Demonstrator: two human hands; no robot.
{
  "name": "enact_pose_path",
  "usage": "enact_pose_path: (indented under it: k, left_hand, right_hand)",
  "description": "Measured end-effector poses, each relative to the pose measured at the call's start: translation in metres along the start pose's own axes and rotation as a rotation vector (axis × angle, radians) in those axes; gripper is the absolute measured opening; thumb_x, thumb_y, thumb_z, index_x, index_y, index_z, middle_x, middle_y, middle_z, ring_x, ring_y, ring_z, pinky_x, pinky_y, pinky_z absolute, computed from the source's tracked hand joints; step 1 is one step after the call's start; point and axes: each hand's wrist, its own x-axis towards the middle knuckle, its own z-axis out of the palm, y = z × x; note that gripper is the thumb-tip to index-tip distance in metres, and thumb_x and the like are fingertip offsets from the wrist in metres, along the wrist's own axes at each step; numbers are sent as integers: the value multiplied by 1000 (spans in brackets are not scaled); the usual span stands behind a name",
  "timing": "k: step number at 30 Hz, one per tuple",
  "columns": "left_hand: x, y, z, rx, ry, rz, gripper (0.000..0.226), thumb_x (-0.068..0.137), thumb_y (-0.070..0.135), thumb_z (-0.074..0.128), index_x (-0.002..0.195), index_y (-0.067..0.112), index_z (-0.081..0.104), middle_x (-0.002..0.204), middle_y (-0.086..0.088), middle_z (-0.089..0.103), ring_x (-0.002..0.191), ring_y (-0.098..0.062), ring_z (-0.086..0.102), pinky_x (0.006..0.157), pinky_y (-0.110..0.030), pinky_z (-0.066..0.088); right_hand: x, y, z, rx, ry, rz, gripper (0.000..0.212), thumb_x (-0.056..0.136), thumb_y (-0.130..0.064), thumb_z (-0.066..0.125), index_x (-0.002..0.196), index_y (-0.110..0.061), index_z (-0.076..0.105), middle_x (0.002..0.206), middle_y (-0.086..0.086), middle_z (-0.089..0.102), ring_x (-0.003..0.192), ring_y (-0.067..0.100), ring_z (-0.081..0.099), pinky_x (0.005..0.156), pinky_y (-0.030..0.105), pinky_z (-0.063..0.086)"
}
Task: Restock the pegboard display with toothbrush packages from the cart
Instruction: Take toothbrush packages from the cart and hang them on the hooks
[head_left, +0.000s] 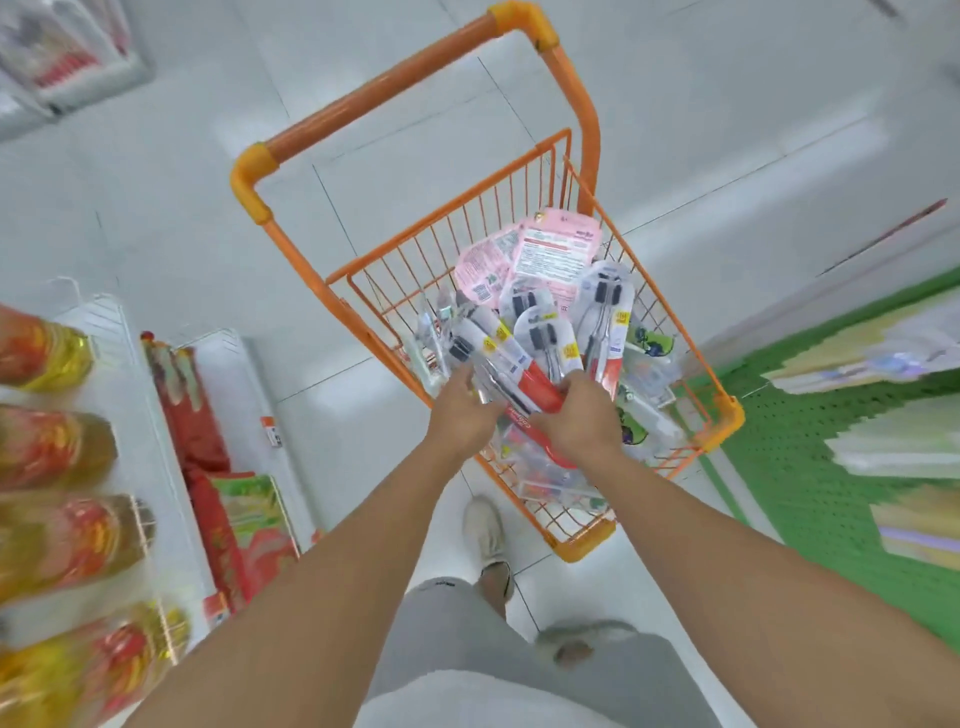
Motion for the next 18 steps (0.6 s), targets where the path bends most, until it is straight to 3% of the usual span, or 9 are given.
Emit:
enact_pose_path:
  k: [2, 5, 7, 10, 13, 15, 16, 18]
  left_hand:
    - [4, 2, 4, -50, -76, -135, 49, 89, 32, 73, 128, 13, 50, 129, 0, 55, 113, -18, 53, 89, -31, 43]
    - [7, 1, 23, -206, -148, -260, 64, 83, 43, 77, 128, 4, 55, 128, -12, 63, 110, -26, 63, 94, -38, 50]
    - [6, 0, 37, -301, -118, -322, 92, 72, 48, 83, 139, -1, 44, 133, -18, 61, 116, -32, 63, 100, -43, 52]
    - [-1, 3, 52, -432, -42, -344, 109, 63, 48, 90, 146, 7, 32, 138, -1, 52, 123, -27, 57, 105, -44, 48]
    - [-4, 9, 61, -516, 12, -276, 69, 67, 39, 92, 120, 11, 60, 117, -6, 71, 101, -23, 70, 93, -43, 57]
    - [-10, 16, 58, -578, 2, -253, 46, 74, 31, 89, 108, 12, 64, 106, -9, 75, 92, -23, 73, 86, -41, 60]
    - [-14, 19, 53, -606, 8, -248, 43, 74, 32, 89, 104, 13, 65, 104, -10, 75, 91, -23, 73, 84, -40, 60]
    - [-16, 19, 42, -590, 99, -202, 60, 65, 41, 92, 112, 14, 65, 109, -8, 74, 95, -22, 72, 85, -40, 59]
  right_hand:
    - [-2, 4, -5, 7, -39, -16, 19, 80, -28, 75, 74, -23, 58, 69, -4, 58, 67, 20, 59, 52, 26, 36]
    - [-8, 19, -17, 41, -85, -28, 34, 83, -22, 78, 58, -23, 54, 55, -5, 52, 53, 14, 51, 49, 25, 30]
    - [-13, 37, -27, 136, -109, -11, 28, 80, -17, 81, 60, -22, 63, 57, -4, 57, 55, 14, 53, 51, 25, 35]
    - [-20, 57, -43, 353, -184, 64, 6, 81, -11, 82, 78, -12, 77, 75, 7, 71, 69, 20, 64, 67, 29, 50]
    - [-28, 63, -53, 549, -257, 73, 11, 83, -7, 80, 87, -16, 79, 90, 11, 78, 84, 27, 74, 84, 39, 58]
    - [-29, 61, -59, 621, -349, 35, 9, 86, -10, 78, 95, -11, 77, 93, 13, 77, 90, 34, 74, 88, 45, 60]
    - [-27, 59, -60, 609, -390, 15, 17, 88, -20, 77, 98, -7, 76, 93, 17, 76, 89, 36, 73, 89, 50, 59]
    - [-19, 55, -56, 530, -351, -1, 40, 92, -45, 67, 93, -6, 73, 89, 19, 71, 82, 35, 69, 87, 53, 58]
